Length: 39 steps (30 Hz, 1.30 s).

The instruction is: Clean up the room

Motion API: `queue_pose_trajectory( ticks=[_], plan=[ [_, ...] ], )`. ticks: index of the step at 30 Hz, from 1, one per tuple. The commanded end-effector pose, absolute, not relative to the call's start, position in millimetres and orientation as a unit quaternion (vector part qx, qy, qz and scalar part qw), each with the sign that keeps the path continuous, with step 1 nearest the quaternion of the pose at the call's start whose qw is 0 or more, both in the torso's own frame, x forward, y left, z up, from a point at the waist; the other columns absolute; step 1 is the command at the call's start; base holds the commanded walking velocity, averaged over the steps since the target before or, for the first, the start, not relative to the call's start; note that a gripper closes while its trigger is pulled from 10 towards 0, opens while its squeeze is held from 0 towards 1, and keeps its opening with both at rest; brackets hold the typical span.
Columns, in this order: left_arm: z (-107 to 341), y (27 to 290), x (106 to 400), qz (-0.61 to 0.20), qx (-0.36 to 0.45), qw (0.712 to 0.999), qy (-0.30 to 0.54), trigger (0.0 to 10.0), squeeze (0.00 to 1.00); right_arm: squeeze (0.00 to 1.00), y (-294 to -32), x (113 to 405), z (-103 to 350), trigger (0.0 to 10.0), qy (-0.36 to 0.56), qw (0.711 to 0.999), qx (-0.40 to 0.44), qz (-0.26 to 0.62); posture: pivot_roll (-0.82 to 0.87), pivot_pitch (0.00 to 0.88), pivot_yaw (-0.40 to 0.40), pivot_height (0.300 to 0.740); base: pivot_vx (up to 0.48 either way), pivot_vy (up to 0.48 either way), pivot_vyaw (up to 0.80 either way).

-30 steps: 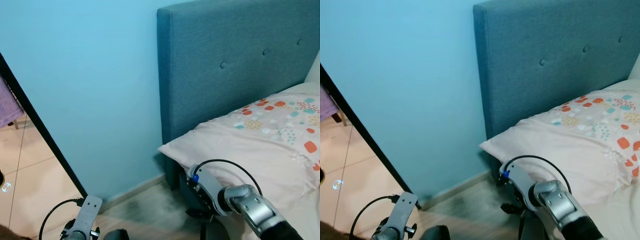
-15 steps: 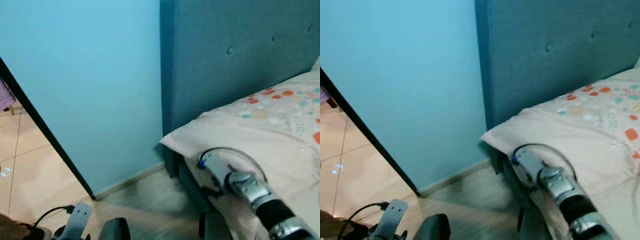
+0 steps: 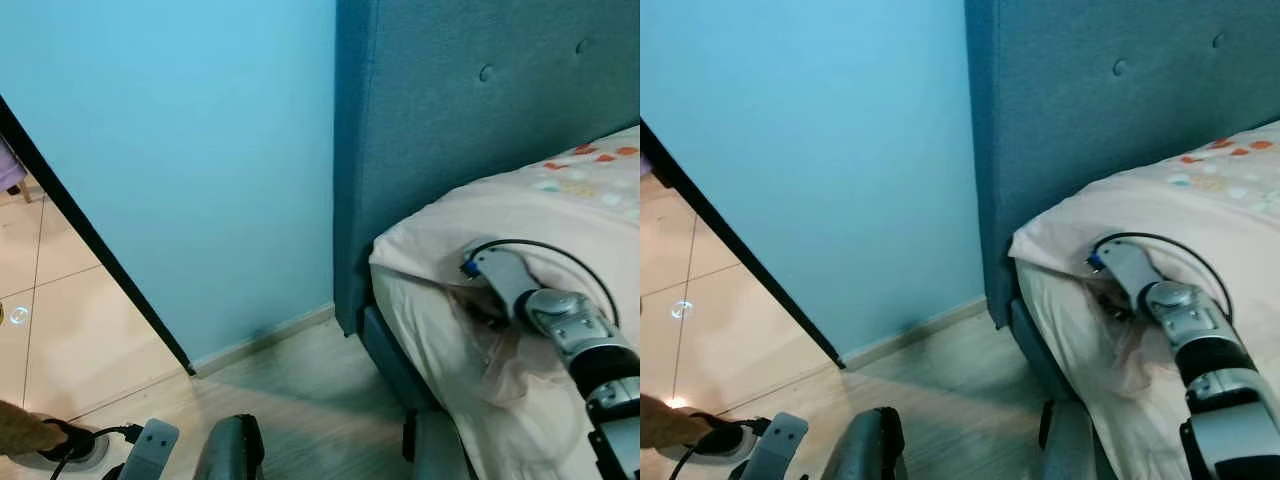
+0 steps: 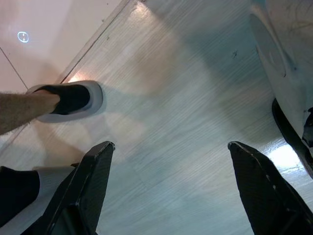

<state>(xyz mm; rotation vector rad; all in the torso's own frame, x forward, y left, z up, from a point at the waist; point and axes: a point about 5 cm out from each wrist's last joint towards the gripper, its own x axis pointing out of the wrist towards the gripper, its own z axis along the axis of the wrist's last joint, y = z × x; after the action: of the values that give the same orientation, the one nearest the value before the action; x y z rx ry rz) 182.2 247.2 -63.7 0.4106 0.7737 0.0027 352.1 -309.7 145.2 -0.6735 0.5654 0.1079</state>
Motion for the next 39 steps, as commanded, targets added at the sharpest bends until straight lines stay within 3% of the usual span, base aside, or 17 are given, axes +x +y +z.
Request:
queue_pose_trajectory(
  ticks=[1,6,8,10,17,27,28,29,30,32,33,34,35,36,37,39],
  plan=[
    [-63,257,176,0.004,0.207,0.901,0.381,10.0,0.0,0.0,-326,352,159,10.0,0.252,0.916,-0.311,0.003,0.09,0.23,0.058,0.522,0.0,0.0,0.0],
    [-63,257,178,0.003,0.207,0.902,0.379,10.0,0.0,0.0,-322,353,155,10.0,0.249,0.92,-0.303,0.011,0.09,0.228,0.056,0.522,0.0,0.0,0.0],
    [-63,254,179,0.002,0.207,0.902,0.379,10.0,0.0,0.0,-303,356,142,10.0,0.246,0.927,-0.279,0.053,0.09,0.214,0.053,0.522,0.0,0.0,0.0],
    [-63,249,183,-0.002,0.205,0.903,0.377,10.0,0.0,0.0,-269,356,124,10.0,0.242,0.93,-0.231,0.153,0.08,0.202,0.05,0.522,0.0,0.0,0.0],
    [-62,241,191,-0.005,0.204,0.905,0.373,10.0,0.0,0.0,-216,350,116,10.0,0.185,0.923,-0.13,0.31,0.06,0.154,0.052,0.522,0.0,0.0,0.0],
    [-60,231,204,-0.006,0.202,0.906,0.372,10.0,0.0,0.0,-197,332,172,10.0,0.033,0.917,0.015,0.396,0.02,0.084,0.045,0.522,0.0,0.0,0.0],
    [-60,230,205,-0.006,0.202,0.905,0.373,10.0,0.0,0.0,-202,332,186,10.0,-0.001,0.922,0.037,0.385,0.02,0.081,0.045,0.522,0.0,0.0,0.0],
    [-61,230,204,-0.006,0.202,0.904,0.377,10.0,0.0,0.0,-219,337,205,10.0,-0.056,0.946,0.046,0.316,0.01,0.069,0.048,0.522,0.0,0.0,0.0],
    [-61,230,204,-0.006,0.202,0.904,0.377,10.0,0.0,0.0,-219,337,205,10.0,-0.056,0.946,0.046,0.316,0.01,0.069,0.048,0.522,0.0,0.0,0.0],
    [-63,230,201,-0.008,0.204,0.9,0.385,10.0,0.0,0.0,-253,343,226,10.0,-0.118,0.975,0.069,0.175,-0.01,0.056,0.055,0.522,0.0,0.0,0.0],
    [-63,230,201,-0.008,0.204,0.9,0.385,10.0,0.0,0.0,-253,343,226,10.0,-0.118,0.975,0.069,0.175,-0.01,0.056,0.055,0.522,0.0,0.0,0.0],
    [-64,230,199,-0.01,0.207,0.897,0.392,10.0,0.0,0.0,-278,340,230,10.0,-0.143,0.983,0.078,0.08,-0.02,0.043,0.064,0.522,0.0,0.0,0.0],
    [-66,231,196,-0.012,0.21,0.892,0.399,10.0,0.0,0.0,-304,329,226,10.0,-0.158,0.982,0.102,-0.008,-0.02,0.038,0.074,0.522,0.0,0.0,0.0],
    [-66,231,196,-0.012,0.21,0.892,0.399,10.0,0.0,0.0,-304,329,226,10.0,-0.158,0.982,0.102,-0.008,-0.02,0.038,0.074,0.522,0.0,0.0,0.0],
    [-68,234,191,-0.018,0.218,0.885,0.41,10.0,0.0,0.0,-343,301,205,10.0,-0.16,0.967,0.145,-0.136,-0.02,0.031,0.081,0.522,0.0,0.0,0.0],
    [-69,235,190,-0.022,0.223,0.883,0.413,10.0,0.0,0.0,-353,291,188,10.0,-0.139,0.96,0.171,-0.17,-0.03,0.024,0.091,0.522,0.0,0.0,0.0]
  ],
)
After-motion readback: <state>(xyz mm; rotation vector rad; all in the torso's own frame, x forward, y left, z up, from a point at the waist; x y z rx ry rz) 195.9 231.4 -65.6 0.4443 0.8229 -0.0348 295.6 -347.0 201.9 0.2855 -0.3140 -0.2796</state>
